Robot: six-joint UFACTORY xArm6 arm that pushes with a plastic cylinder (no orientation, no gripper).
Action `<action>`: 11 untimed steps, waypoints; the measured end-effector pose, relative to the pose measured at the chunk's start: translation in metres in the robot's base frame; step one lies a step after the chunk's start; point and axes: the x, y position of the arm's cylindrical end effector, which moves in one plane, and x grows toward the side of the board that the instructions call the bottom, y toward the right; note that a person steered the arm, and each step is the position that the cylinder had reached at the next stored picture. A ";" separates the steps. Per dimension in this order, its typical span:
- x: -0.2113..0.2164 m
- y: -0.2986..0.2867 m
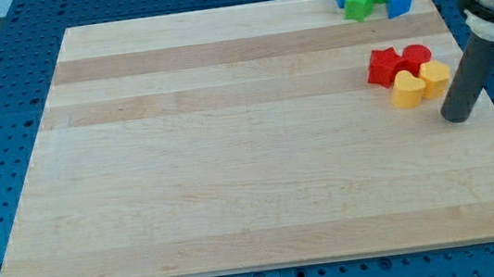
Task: Separate the group of the blocks
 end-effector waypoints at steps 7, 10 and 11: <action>-0.067 0.063; -0.084 -0.005; -0.084 -0.022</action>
